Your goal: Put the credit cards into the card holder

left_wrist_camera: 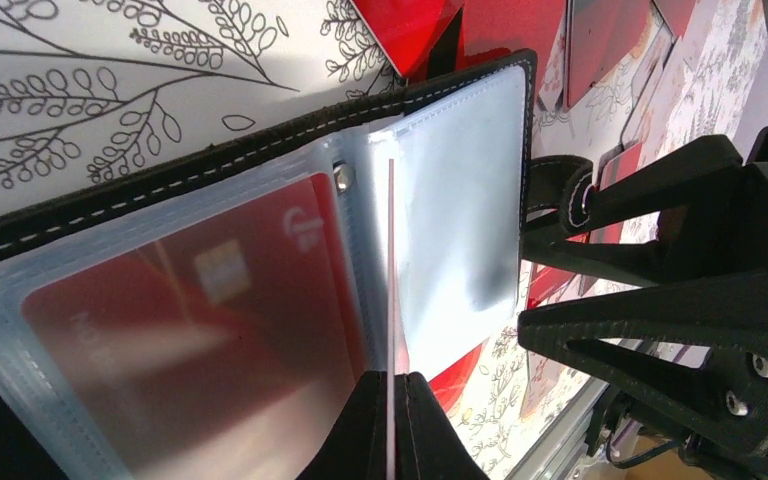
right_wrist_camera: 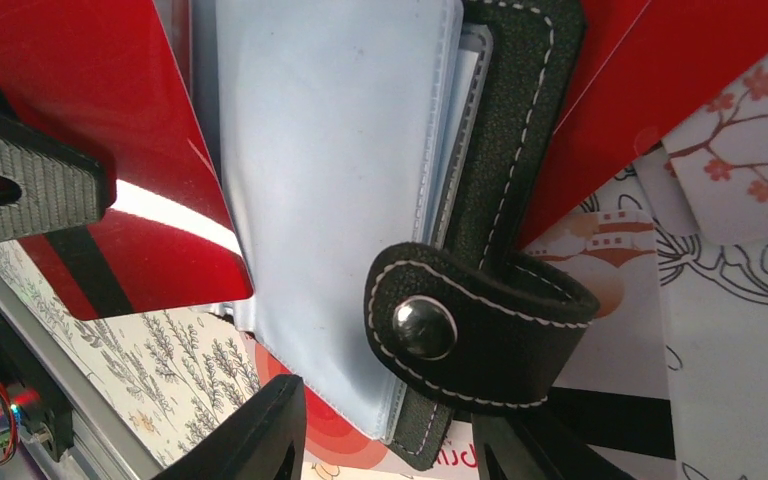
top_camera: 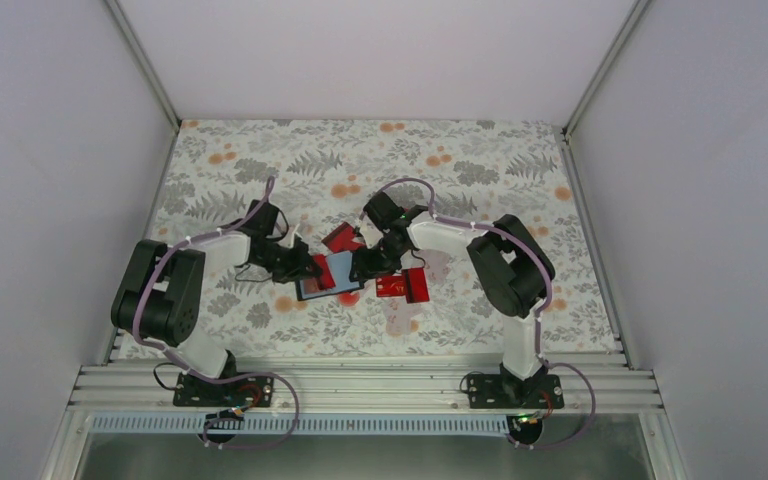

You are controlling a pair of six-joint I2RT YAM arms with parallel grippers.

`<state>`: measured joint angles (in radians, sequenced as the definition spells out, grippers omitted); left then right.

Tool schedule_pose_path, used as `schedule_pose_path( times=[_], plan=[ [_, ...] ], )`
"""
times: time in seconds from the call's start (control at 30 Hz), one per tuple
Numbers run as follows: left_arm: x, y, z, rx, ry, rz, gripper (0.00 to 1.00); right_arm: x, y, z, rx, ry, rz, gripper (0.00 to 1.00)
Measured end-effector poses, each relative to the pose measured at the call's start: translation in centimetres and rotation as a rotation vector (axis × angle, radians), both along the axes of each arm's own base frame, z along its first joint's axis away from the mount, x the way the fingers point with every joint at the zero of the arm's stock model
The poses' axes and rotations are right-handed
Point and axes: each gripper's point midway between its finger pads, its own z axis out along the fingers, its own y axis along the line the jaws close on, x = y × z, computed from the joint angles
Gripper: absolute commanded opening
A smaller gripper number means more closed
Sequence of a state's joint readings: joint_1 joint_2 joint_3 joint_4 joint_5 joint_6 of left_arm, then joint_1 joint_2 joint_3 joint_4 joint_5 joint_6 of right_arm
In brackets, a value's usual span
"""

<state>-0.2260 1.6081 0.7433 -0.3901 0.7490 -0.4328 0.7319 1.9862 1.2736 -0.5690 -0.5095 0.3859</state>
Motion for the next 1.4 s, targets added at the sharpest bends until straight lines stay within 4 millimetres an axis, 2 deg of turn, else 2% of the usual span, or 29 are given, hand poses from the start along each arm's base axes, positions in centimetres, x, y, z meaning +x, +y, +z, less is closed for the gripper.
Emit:
schedule_pose_path(
  times=[0.4, 0.7, 1.4],
  plan=[
    [-0.6, -0.4, -0.8, -0.054, 0.040, 0.009, 0.02, 0.0, 0.1, -0.1, 0.010, -0.001, 0.014, 0.39],
    [-0.5, -0.6, -0.6, -0.077, 0.028, -0.008, 0.03, 0.0, 0.0, -0.2, 0.010, 0.002, 0.017, 0.37],
    [0.9, -0.5, -0.4, -0.054, -0.042, -0.058, 0.02, 0.0, 0.0, -0.3, 0.013, 0.002, 0.026, 0.36]
  ],
)
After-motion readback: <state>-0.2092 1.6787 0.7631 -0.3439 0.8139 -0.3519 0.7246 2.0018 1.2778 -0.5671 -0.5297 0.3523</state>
